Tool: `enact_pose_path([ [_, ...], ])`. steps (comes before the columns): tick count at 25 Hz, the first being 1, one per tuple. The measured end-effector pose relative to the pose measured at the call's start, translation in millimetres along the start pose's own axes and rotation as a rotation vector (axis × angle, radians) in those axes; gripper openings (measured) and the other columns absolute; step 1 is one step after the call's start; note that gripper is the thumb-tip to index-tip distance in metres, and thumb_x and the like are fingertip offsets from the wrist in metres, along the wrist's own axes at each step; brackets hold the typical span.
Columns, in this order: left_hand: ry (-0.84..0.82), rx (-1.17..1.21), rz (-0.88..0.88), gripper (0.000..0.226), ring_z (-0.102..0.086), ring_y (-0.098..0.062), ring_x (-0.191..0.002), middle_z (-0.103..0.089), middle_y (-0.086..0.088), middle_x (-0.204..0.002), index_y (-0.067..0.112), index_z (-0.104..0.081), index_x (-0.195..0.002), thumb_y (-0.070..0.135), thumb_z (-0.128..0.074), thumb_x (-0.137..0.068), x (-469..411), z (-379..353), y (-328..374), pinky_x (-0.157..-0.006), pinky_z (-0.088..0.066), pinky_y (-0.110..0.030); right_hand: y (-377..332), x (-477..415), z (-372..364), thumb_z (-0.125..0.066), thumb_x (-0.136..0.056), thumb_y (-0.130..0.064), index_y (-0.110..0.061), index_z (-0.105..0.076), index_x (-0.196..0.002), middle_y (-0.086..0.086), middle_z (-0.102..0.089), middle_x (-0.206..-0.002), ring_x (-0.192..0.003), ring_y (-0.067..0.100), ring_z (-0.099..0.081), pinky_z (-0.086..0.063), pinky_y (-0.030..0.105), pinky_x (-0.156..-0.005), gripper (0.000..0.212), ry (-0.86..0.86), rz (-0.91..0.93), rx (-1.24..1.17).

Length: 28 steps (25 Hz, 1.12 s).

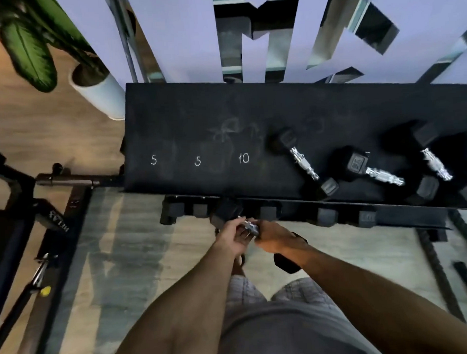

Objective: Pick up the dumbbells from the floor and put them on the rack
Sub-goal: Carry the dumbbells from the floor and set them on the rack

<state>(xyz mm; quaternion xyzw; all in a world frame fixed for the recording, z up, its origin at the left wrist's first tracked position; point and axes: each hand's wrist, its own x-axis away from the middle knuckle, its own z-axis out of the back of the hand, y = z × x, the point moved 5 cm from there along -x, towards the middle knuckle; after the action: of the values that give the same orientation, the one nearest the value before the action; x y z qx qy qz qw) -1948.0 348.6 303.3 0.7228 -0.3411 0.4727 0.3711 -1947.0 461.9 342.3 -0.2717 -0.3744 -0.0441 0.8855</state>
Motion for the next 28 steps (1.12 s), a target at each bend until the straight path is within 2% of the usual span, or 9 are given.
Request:
enact_pose_path([
  [2, -0.020, 0.010, 0.011, 0.016, -0.065, -0.021, -0.076, -0.073, -0.008, -0.064, 0.002, -0.064, -0.086, 0.011, -0.056, -0.095, -13.4, -20.7, 44.0, -0.073, -0.053, -0.031, -16.9, -29.7, 32.3, -0.052, -0.087, -0.018, -0.019, -0.061, -0.119, 0.010, -0.069, -0.116, -0.110, 0.029, -0.065, -0.052, 0.034, -0.085, 0.034, 0.035, -0.010, -0.006],
  [5, -0.067, -0.048, 0.039, 0.016, -0.064, -0.021, -0.083, -0.075, -0.008, -0.069, 0.001, -0.066, -0.089, 0.012, -0.055, -0.095, -35.2, -48.8, 102.6, -0.089, -0.050, -0.032, -35.2, -77.1, 71.3, -0.055, -0.086, -0.023, -0.021, -0.058, -0.122, 0.010, -0.067, -0.120, -0.112, 0.030, -0.064, -0.051, 0.036, -0.087, 0.037, 0.030, -0.093, -0.010],
  [9, -0.036, 0.003, 0.080, 0.014, -0.062, -0.022, -0.088, -0.069, -0.010, -0.090, 0.002, -0.063, -0.090, 0.009, -0.054, -0.096, -66.8, -76.0, 151.7, -0.107, -0.042, -0.033, -44.7, -132.4, 106.2, -0.053, -0.085, -0.022, -0.021, -0.056, -0.126, 0.011, -0.067, -0.119, -0.109, 0.034, -0.065, -0.051, 0.038, -0.086, 0.041, 0.026, -0.137, -0.013],
  [12, -0.026, 0.052, 0.102, 0.012, -0.061, -0.022, -0.089, -0.066, -0.010, -0.096, 0.001, -0.062, -0.093, 0.007, -0.052, -0.096, -86.2, -93.1, 170.8, -0.107, -0.042, -0.033, -39.4, -164.0, 119.2, -0.052, -0.087, -0.020, -0.021, -0.053, -0.129, 0.012, -0.066, -0.120, -0.110, 0.034, -0.064, -0.051, 0.040, -0.087, 0.042, 0.005, -0.150, -0.014],
  [16, 0.013, 0.074, 0.120, 0.015, -0.061, -0.022, -0.087, -0.067, -0.010, -0.090, 0.002, -0.061, -0.088, 0.005, -0.050, -0.097, -100.9, -107.9, 180.0, -0.102, -0.043, -0.032, -28.5, -189.0, 124.3, -0.054, -0.091, -0.018, -0.015, -0.052, -0.128, 0.016, -0.066, -0.118, -0.107, 0.036, -0.064, -0.051, 0.040, -0.085, 0.037, -0.019, -0.159, -0.043],
  [20, 0.003, 0.051, 0.117, 0.019, -0.062, -0.021, -0.086, -0.074, -0.009, -0.073, 0.001, -0.062, -0.091, 0.013, -0.050, -0.100, -114.4, -122.3, 189.0, -0.082, -0.052, -0.032, -20.4, -206.8, 129.9, -0.063, -0.091, -0.027, -0.014, -0.053, -0.128, 0.015, -0.068, -0.114, -0.103, 0.034, -0.066, -0.053, 0.039, -0.083, 0.041, 0.000, -0.150, -0.116],
  [23, 0.029, 0.048, 0.116, 0.019, -0.063, -0.021, -0.091, -0.068, -0.011, -0.094, -0.001, -0.062, -0.098, 0.014, -0.051, -0.099, -125.1, -123.8, 193.6, -0.091, -0.050, -0.034, -19.7, -214.2, 133.1, -0.064, -0.090, -0.032, -0.015, -0.054, -0.127, 0.014, -0.069, -0.112, -0.102, 0.034, -0.067, -0.054, 0.040, -0.082, 0.042, 0.020, -0.134, -0.090],
  [26, 0.008, 0.040, 0.136, 0.021, -0.062, -0.023, -0.095, -0.065, -0.013, -0.103, -0.003, -0.063, -0.102, 0.013, -0.050, -0.099, -128.6, -114.1, 193.1, -0.101, -0.047, -0.037, -23.2, -214.8, 126.6, -0.064, -0.090, -0.035, -0.016, -0.053, -0.127, 0.013, -0.068, -0.113, -0.105, 0.033, -0.066, -0.051, 0.039, -0.080, 0.043, 0.010, -0.128, -0.009],
  [28, -0.008, 0.018, 0.138, 0.024, -0.062, -0.022, -0.097, -0.065, -0.013, -0.106, -0.003, -0.063, -0.105, 0.015, -0.049, -0.100, -132.5, -109.9, 193.0, -0.102, -0.046, -0.035, -23.5, -217.3, 118.7, -0.063, -0.091, -0.037, -0.017, -0.051, -0.129, 0.012, -0.067, -0.115, -0.106, 0.033, -0.066, -0.051, 0.040, -0.082, 0.045, 0.017, -0.120, 0.034],
])
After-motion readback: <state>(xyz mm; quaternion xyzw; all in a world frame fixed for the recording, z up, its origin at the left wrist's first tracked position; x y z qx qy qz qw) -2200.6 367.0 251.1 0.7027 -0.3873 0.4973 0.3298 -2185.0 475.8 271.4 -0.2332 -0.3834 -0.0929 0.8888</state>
